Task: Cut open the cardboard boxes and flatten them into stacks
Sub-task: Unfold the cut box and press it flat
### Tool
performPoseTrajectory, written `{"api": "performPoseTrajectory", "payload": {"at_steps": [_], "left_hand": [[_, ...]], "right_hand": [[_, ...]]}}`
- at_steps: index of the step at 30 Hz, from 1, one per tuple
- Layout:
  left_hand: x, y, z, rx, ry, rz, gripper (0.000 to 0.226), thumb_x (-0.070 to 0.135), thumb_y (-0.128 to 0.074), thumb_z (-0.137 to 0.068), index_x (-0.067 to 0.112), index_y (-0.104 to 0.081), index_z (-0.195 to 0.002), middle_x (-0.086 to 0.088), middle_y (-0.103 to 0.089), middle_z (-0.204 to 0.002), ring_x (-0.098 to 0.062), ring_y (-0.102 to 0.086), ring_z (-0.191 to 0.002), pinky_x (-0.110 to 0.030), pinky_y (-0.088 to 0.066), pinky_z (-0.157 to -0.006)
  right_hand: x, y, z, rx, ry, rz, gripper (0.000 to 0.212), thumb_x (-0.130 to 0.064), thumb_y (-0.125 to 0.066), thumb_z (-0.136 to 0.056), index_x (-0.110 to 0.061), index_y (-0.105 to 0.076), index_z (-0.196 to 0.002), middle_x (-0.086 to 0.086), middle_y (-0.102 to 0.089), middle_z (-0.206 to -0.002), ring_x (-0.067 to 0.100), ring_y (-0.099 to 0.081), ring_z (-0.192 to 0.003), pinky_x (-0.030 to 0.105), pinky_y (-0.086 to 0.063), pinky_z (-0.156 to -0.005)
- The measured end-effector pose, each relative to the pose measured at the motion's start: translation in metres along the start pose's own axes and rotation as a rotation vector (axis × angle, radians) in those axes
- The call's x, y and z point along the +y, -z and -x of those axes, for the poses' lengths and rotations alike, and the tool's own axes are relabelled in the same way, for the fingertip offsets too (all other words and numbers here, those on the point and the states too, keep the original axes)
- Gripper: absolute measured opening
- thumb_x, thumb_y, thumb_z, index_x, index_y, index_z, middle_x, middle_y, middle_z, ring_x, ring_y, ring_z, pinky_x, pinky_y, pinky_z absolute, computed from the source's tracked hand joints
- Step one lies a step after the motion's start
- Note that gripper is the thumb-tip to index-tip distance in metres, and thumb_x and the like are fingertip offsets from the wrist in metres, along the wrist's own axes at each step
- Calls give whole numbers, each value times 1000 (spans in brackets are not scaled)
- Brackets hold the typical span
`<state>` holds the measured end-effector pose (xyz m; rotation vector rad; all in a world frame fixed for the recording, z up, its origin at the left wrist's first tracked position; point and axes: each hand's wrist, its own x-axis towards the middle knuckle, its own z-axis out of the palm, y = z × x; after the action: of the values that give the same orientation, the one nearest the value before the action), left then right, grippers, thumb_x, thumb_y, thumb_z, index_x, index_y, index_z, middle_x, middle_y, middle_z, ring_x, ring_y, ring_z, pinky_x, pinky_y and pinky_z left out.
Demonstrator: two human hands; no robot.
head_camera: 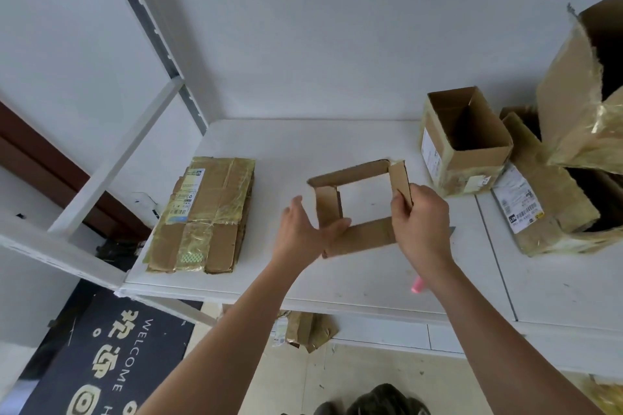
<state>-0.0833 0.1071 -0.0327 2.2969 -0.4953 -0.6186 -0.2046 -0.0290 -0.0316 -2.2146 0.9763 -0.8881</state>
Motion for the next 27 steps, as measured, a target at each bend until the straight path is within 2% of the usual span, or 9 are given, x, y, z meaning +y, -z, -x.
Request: {"api": "performPoseTrajectory", "payload": {"at_steps": [3,6,9,14,17,20,22,24,27], "left_hand": [[-1,-9,0,74,25,105,88,49,-76,-79,22,-27,-148,-7,-48,-136,-26,-51,-119,-43,-49,-97],[-4,-4,-5,139,-74,242,54,18,-59,-92,33,-38,-139,-5,-57,-119,-22,-59,-98,-36,-53,-76],[-6,13,-10,49,-68,580,46,-4,-41,-95,28,-55,-127,-2,-65,-104,-18,-58,-89,-29,-48,-77],[-30,39,-20,-152,340,1014,43,-3,-31,-87,-1,-62,-116,-17,-66,-106,-27,-59,-97,-41,-44,-101],[-50,31,-24,-175,484,835,33,25,-41,-99,-1,-58,-109,-18,-65,-106,-29,-62,-95,-40,-53,-83],[-70,11,-28,-82,339,177,42,29,-64,-94,3,-53,-124,-12,-62,-110,-26,-62,-97,-35,-54,-75],[-79,0,-26,-30,194,-119,52,20,-69,-89,10,-45,-135,-10,-57,-116,-24,-59,-97,-35,-52,-79],[-83,-9,-26,0,116,-205,57,13,-66,-90,22,-41,-141,-5,-50,-114,-22,-58,-92,-38,-55,-81],[-82,-14,-28,8,96,-244,55,10,-61,-91,28,-45,-140,0,-41,-108,-24,-58,-92,-43,-57,-82]], "right_hand": [[-5,-5,2,-74,-21,-134,6,-8,-56,-96,-10,-58,-91,-7,-46,-66,5,-47,-56,15,-41,-56],[2,-4,2,-198,-59,-273,54,-11,-54,-98,-28,-39,-147,-1,-59,-91,19,-64,-66,28,-58,-61],[20,-1,2,-271,50,-236,59,-13,-53,-99,-38,-32,-148,-4,-58,-103,21,-60,-77,28,-54,-65],[50,-9,13,-368,340,16,65,12,-52,-87,-32,-54,-135,-3,-49,-128,11,-42,-106,15,-42,-88],[48,-18,22,-673,286,78,70,13,-47,-86,-33,-53,-138,-13,-40,-149,5,-33,-131,31,-38,-110],[44,-26,32,-927,160,137,59,-3,-51,-88,-32,-54,-139,-20,-32,-153,4,-26,-142,32,-27,-117],[43,-32,35,-931,111,141,48,-19,-49,-95,-33,-51,-141,-19,-40,-147,6,-27,-143,31,-27,-113],[43,-39,35,-840,145,149,44,-28,-44,-102,-34,-44,-145,-13,-53,-131,16,-41,-134,32,-38,-105],[43,-56,38,-751,342,414,39,-32,-47,-102,-25,-50,-140,-4,-48,-138,23,-41,-132,35,-38,-108]]}}
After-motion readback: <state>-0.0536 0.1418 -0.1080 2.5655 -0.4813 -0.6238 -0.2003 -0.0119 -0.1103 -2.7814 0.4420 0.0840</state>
